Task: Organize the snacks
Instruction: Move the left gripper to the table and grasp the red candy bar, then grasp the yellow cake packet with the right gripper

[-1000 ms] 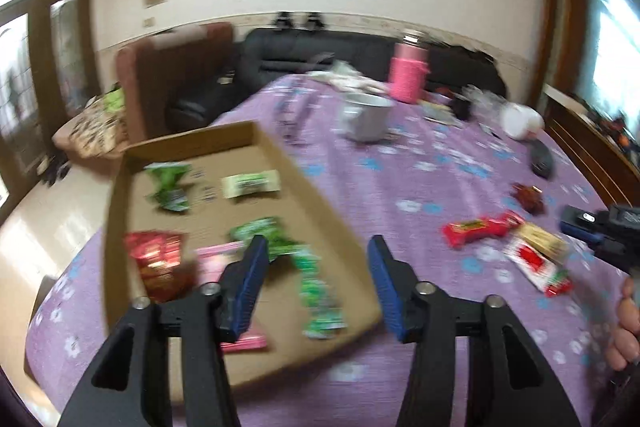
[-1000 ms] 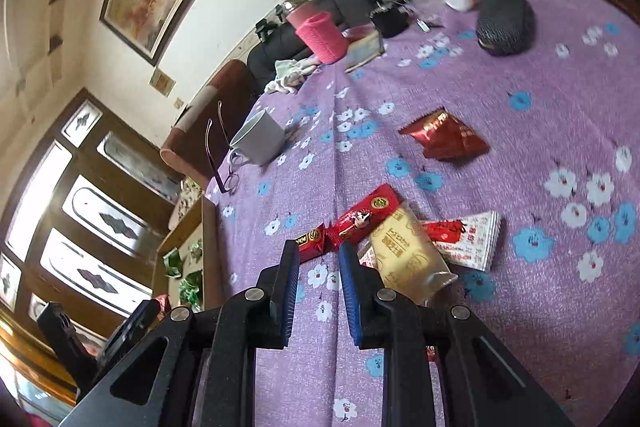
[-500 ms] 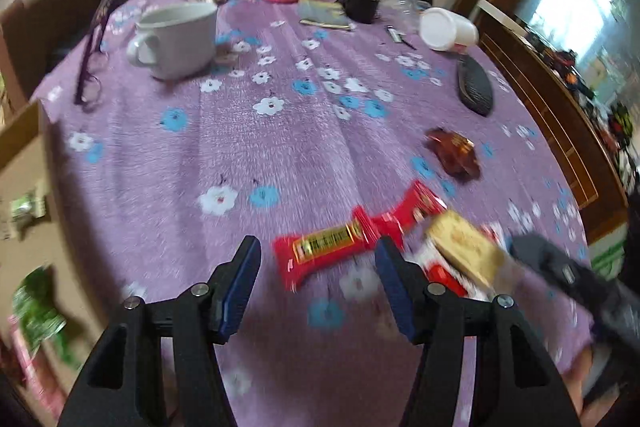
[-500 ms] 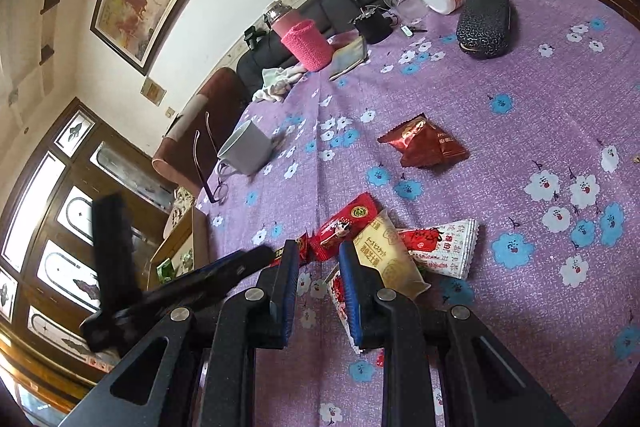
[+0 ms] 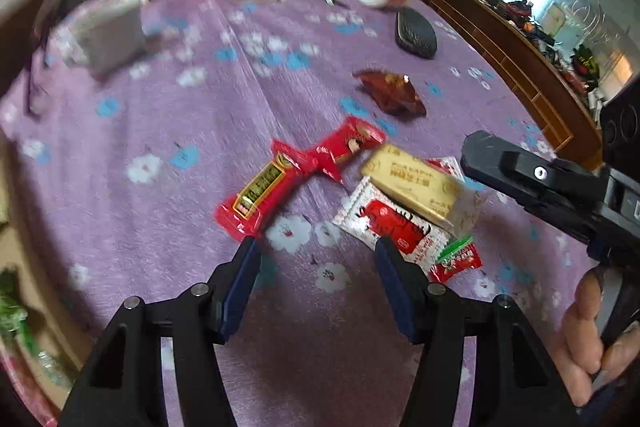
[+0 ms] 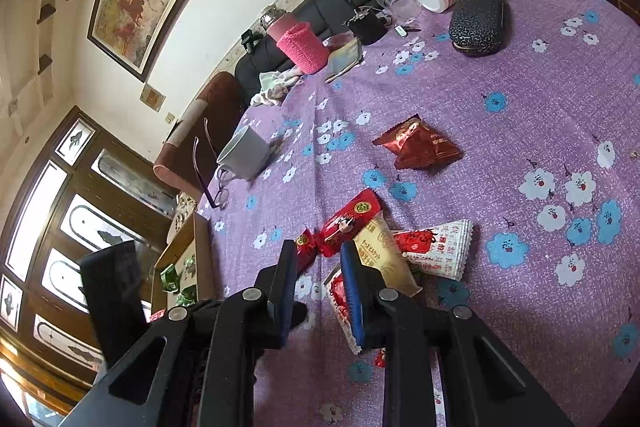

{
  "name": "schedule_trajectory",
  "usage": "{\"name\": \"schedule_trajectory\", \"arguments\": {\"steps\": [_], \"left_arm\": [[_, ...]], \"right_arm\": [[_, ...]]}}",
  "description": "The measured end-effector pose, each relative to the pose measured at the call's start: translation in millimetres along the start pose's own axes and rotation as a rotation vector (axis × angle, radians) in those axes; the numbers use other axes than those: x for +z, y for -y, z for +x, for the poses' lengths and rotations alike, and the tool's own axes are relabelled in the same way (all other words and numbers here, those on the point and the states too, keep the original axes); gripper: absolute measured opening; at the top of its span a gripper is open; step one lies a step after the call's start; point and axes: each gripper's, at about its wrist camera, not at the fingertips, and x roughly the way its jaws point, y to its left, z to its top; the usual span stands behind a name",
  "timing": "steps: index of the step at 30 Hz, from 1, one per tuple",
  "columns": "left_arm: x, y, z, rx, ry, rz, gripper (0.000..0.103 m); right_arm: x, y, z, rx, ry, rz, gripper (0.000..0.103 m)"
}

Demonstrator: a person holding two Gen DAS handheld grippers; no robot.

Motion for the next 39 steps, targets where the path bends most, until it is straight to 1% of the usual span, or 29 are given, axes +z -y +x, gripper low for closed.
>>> {"name": "schedule_trajectory", "arguments": {"steps": [3, 8, 11, 12, 13, 14, 15, 16, 19, 20, 23, 25, 27, 28, 29, 30, 31, 33, 36, 37, 39], "left_arm": [[6, -5, -4, 0.063, 0.039, -0.012, 0.059], [17, -16, 11, 0.157, 0.053, -0.020, 0.060], [17, -16, 23, 0.136, 0.052, -0.018, 0.059], [15, -15, 27, 0.137, 0.051, -0.013, 0.057], [14, -14, 30, 0.147, 0.052, -0.010, 0.047], [12, -13, 29, 0.175, 0.071, -0.001, 0.037], [12, -12, 29, 0.189, 0.072, 0.006, 0.034], [12, -13, 28, 0.192, 0.075, 0.005, 0.029], [11, -22, 22, 0.152, 0.085, -0.045, 0.029], [10, -24, 21, 0.144, 0.086, -0.052, 0.029], [8, -24, 21, 0.141, 0.087, -0.049, 0.029], [7, -24, 21, 0.139, 0.087, -0.049, 0.029], [5, -24, 20, 0.135, 0.086, -0.048, 0.029], [5, -25, 20, 0.134, 0.087, -0.049, 0.029], [5, -25, 19, 0.131, 0.086, -0.050, 0.029], [4, -26, 19, 0.127, 0.086, -0.052, 0.029], [4, -26, 19, 0.124, 0.086, -0.056, 0.029], [4, -28, 19, 0.118, 0.085, -0.062, 0.029], [4, -28, 18, 0.114, 0.084, -0.068, 0.029], [4, -29, 19, 0.112, 0.084, -0.068, 0.029], [4, -29, 18, 0.112, 0.085, -0.071, 0.029]], "right_arm": [[0, 1, 0, 0.000, -0.001, 0.003, 0.025], [1, -1, 0, -0.001, -0.001, -0.003, 0.025], [1, 0, 0, -0.018, 0.000, -0.007, 0.026], [1, 0, 1, -0.025, -0.002, -0.009, 0.026], [0, 1, 2, -0.034, -0.004, -0.012, 0.026], [0, 1, 4, -0.043, -0.007, -0.014, 0.026], [0, 1, 5, -0.052, -0.010, -0.019, 0.026], [0, 1, 7, -0.062, -0.014, -0.025, 0.026], [-2, -1, 14, -0.111, -0.025, -0.060, 0.026], [-3, -3, 18, -0.135, -0.034, -0.081, 0.029], [-7, -9, 25, -0.172, -0.048, -0.148, 0.029], [-13, -21, 28, -0.236, -0.041, -0.236, 0.029], [-17, -31, 27, -0.322, -0.010, -0.317, 0.029], [-17, -32, 25, -0.327, 0.003, -0.335, 0.030], [-17, -33, 24, -0.322, 0.012, -0.348, 0.035], [-16, -33, 23, -0.330, 0.020, -0.356, 0.047], [-16, -31, 24, -0.351, 0.023, -0.360, 0.051], [-17, -28, 28, -0.375, 0.009, -0.370, 0.053], [-20, -29, 36, -0.349, -0.016, -0.380, 0.053], [-23, -32, 39, -0.361, -0.020, -0.405, 0.053], [-30, -37, 47, -0.425, -0.029, -0.471, 0.053]]}}
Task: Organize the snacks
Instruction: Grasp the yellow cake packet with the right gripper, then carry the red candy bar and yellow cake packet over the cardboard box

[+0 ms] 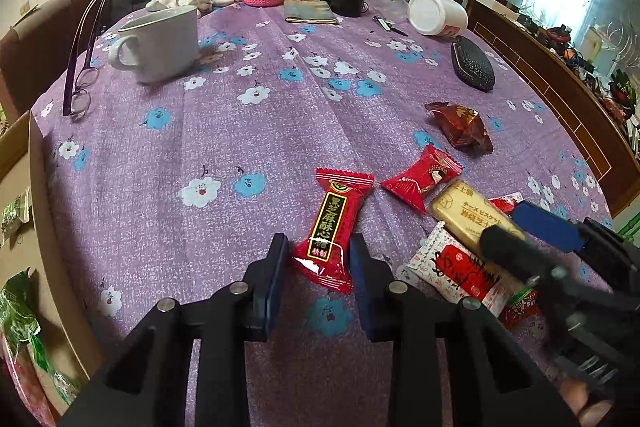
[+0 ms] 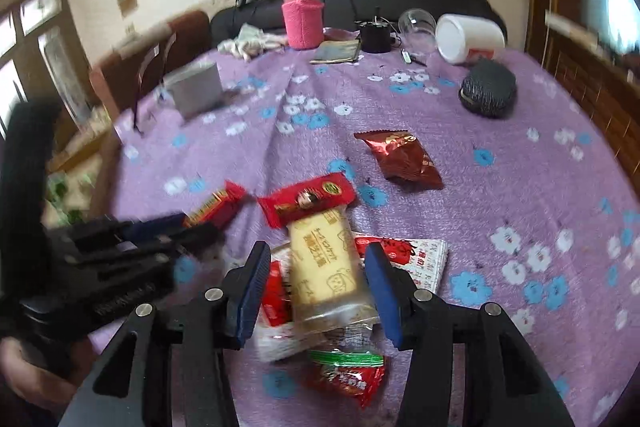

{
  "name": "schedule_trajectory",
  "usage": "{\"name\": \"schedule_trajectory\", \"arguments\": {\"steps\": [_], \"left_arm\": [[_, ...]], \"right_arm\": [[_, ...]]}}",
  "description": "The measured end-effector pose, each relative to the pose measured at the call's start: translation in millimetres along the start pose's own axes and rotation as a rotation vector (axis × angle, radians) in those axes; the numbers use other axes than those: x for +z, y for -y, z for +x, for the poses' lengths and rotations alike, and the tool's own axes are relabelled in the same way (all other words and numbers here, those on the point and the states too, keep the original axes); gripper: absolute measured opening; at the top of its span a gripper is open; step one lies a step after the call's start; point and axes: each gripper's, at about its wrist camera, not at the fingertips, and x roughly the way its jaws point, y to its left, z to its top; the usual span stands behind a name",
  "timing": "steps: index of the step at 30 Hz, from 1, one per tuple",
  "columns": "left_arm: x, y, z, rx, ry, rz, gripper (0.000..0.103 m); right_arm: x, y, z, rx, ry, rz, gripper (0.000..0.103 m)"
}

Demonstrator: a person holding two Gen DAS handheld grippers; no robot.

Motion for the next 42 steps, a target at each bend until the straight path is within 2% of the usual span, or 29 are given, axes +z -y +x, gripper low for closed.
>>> {"name": "schedule_trajectory", "arguments": {"steps": [2, 3, 6, 12, 19, 42], "left_arm": [[0, 0, 0, 0.000, 0.000, 0.000, 0.029], [0, 0, 0, 0.001, 0.000, 0.001, 0.029], [0, 0, 0, 0.002, 0.001, 0.002, 0.029], [1, -1, -4, -0.006, 0.015, -0.009, 0.029], [2, -1, -10, -0.017, 0.040, -0.014, 0.030], [4, -5, -20, -0.018, 0.084, -0.034, 0.030]], "right_arm": [[-4, -9, 5, -0.062, -0.011, -0.062, 0.049], [-5, -11, 6, -0.085, -0.008, -0.079, 0.041], [-5, -7, 4, -0.089, -0.006, -0.067, 0.035], [0, 12, -8, -0.013, 0.022, 0.055, 0.034], [4, 13, -26, 0.050, 0.103, 0.108, 0.034], [3, -2, -34, 0.116, 0.127, 0.097, 0.035]]}}
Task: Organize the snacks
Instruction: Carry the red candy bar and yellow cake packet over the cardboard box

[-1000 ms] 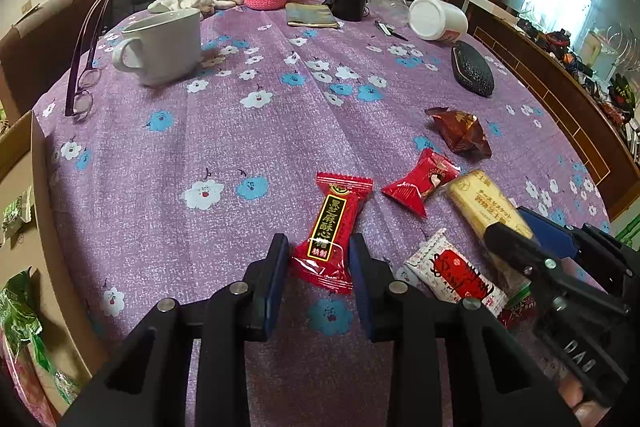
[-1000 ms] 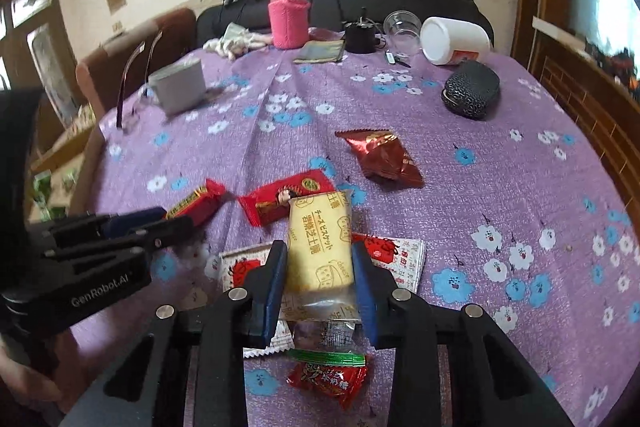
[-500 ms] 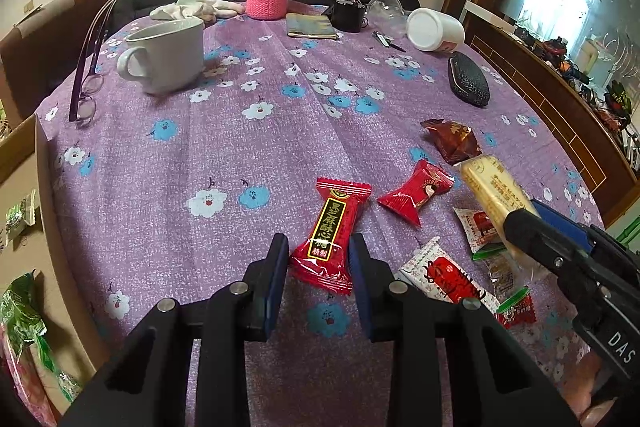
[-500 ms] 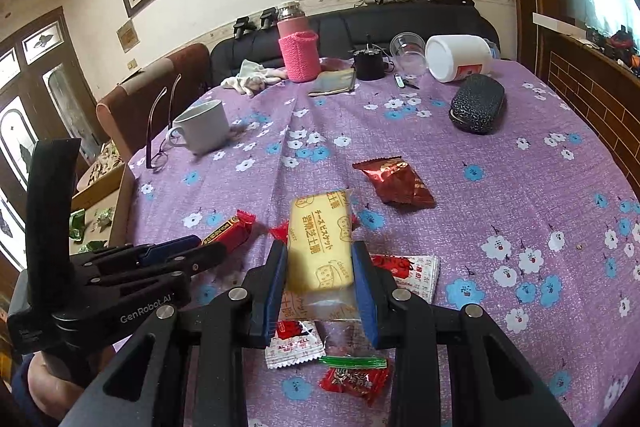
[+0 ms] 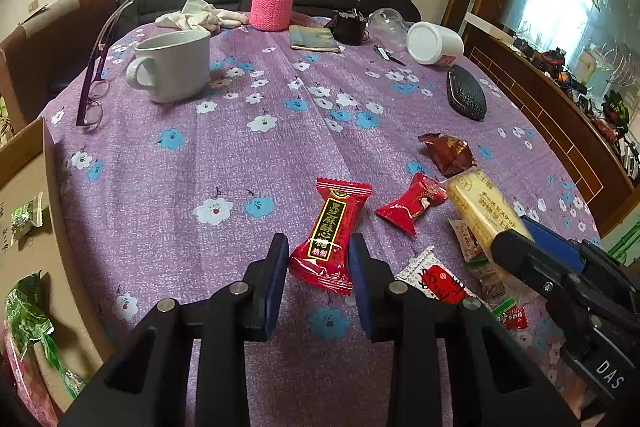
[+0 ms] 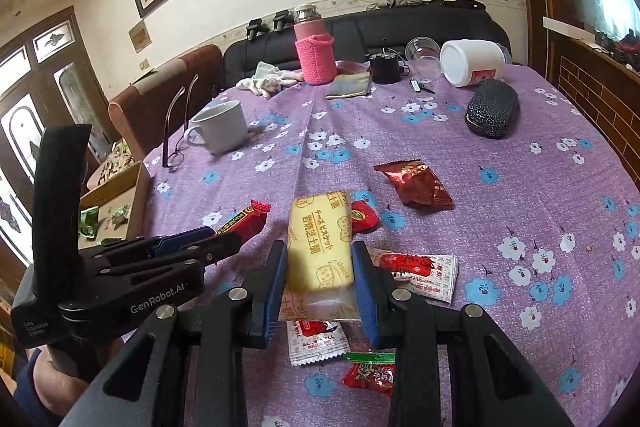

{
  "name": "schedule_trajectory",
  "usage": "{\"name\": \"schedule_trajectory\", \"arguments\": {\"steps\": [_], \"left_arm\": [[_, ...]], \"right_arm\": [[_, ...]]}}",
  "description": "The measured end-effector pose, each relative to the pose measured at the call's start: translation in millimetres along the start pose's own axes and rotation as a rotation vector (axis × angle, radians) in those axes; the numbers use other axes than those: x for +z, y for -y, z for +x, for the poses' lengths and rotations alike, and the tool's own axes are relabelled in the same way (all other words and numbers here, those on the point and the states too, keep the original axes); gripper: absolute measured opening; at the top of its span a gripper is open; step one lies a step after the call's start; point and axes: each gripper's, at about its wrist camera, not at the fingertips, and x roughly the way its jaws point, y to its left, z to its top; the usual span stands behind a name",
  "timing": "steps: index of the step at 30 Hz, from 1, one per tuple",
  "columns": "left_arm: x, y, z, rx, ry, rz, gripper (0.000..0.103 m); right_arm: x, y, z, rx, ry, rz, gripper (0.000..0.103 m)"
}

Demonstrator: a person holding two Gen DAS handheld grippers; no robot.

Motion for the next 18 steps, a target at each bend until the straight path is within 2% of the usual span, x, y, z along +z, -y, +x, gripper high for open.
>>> {"name": "schedule_trajectory", "arguments": {"steps": [9, 18], "left_arm": [[-1, -9, -7, 0.022, 0.020, -0.040, 0.030], [-6, -7, -17, 0.088, 0.061, -0.032, 0.030]], "right_arm": [[2, 1, -6, 0.016, 0.018, 0.014, 0.035], [3, 1, -10, 0.038, 0.029, 0.024, 0.035]]}}
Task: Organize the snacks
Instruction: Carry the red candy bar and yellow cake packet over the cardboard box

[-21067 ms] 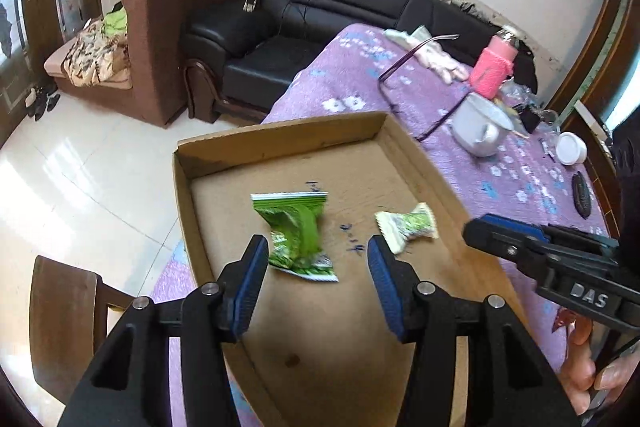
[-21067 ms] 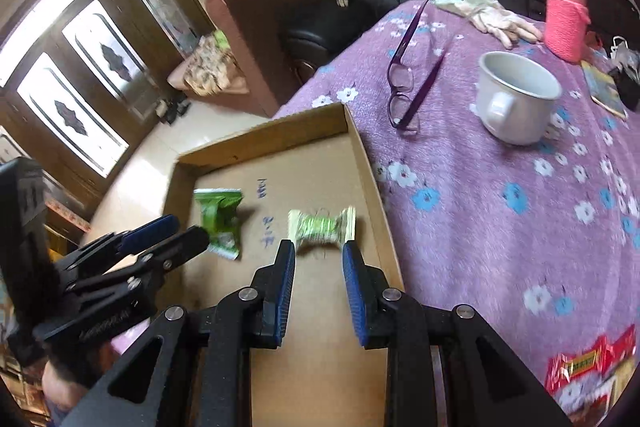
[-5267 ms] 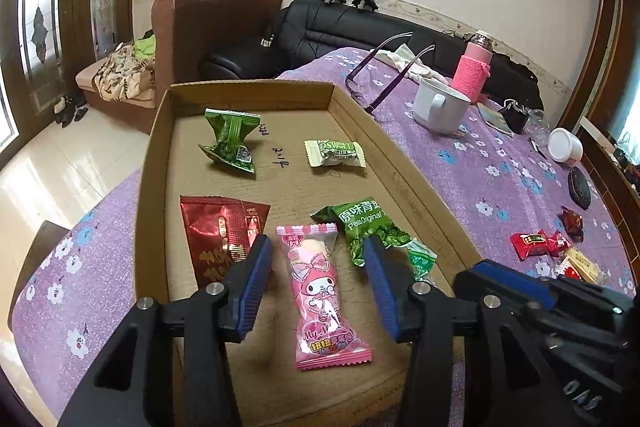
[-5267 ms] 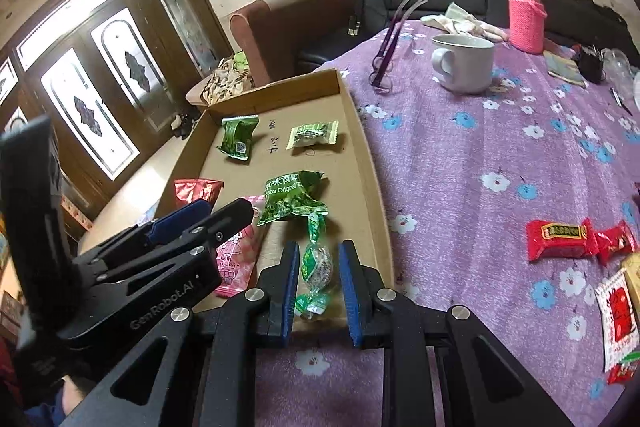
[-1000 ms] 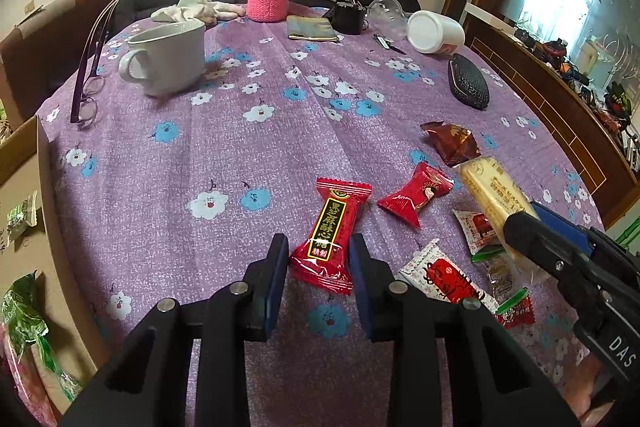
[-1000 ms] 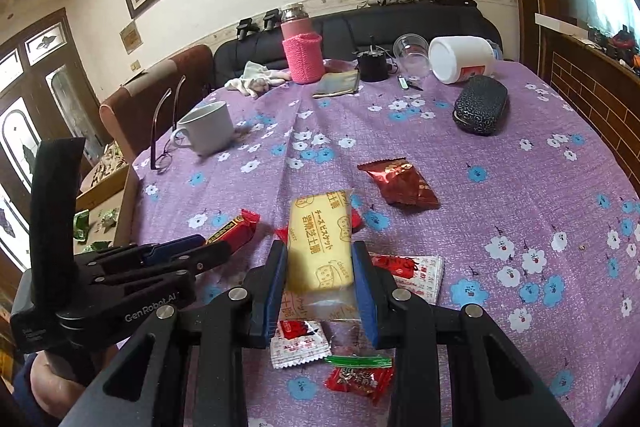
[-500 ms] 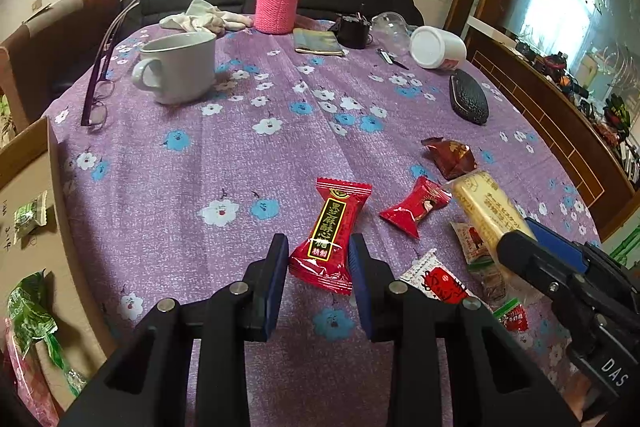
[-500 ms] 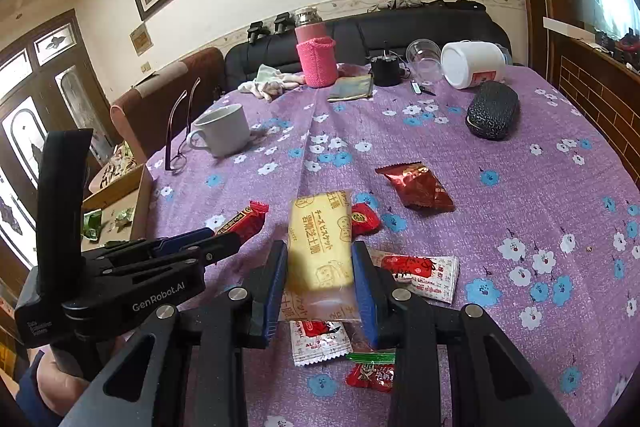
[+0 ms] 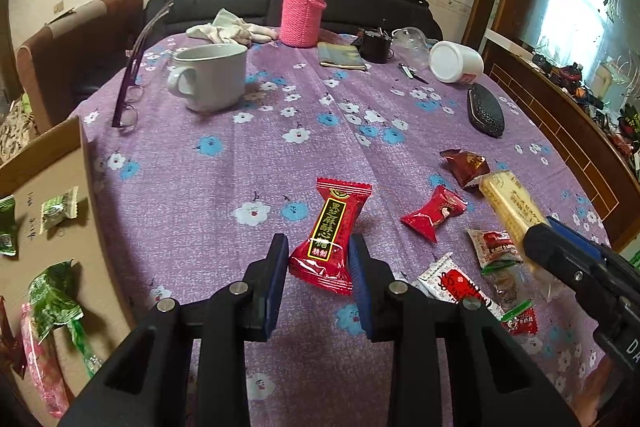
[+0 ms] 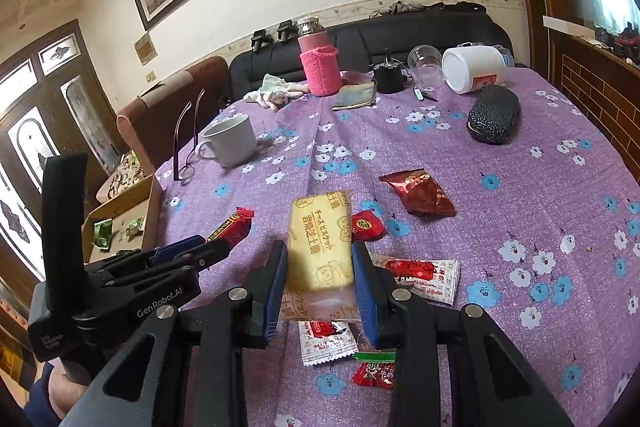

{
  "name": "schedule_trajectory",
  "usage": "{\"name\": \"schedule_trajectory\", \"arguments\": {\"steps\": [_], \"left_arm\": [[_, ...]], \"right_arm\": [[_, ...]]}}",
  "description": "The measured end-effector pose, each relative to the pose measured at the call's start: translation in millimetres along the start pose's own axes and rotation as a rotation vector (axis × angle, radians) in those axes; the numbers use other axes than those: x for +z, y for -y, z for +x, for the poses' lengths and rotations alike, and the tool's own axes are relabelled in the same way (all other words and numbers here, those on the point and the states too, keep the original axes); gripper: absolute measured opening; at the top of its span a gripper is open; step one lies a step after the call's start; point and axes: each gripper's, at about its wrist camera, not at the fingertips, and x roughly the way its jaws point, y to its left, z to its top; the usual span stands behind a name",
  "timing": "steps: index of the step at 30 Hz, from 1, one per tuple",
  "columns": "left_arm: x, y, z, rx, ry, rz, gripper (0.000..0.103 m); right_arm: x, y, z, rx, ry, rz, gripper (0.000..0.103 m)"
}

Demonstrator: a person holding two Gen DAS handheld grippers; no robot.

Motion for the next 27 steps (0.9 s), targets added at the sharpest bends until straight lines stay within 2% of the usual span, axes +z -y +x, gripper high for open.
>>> {"name": "schedule_trajectory", "arguments": {"steps": [11, 27], "left_arm": [[-10, -7, -22, 0.026, 0.039, -0.019, 0.030], [-26, -14, -60, 0.125, 0.130, 0.002, 0.030]], "right_arm": [[-2, -6, -1, 0.014, 0.001, -0.015, 0.035], [-5, -18, -3, 0.034, 0.012, -0.051, 0.035]]}}
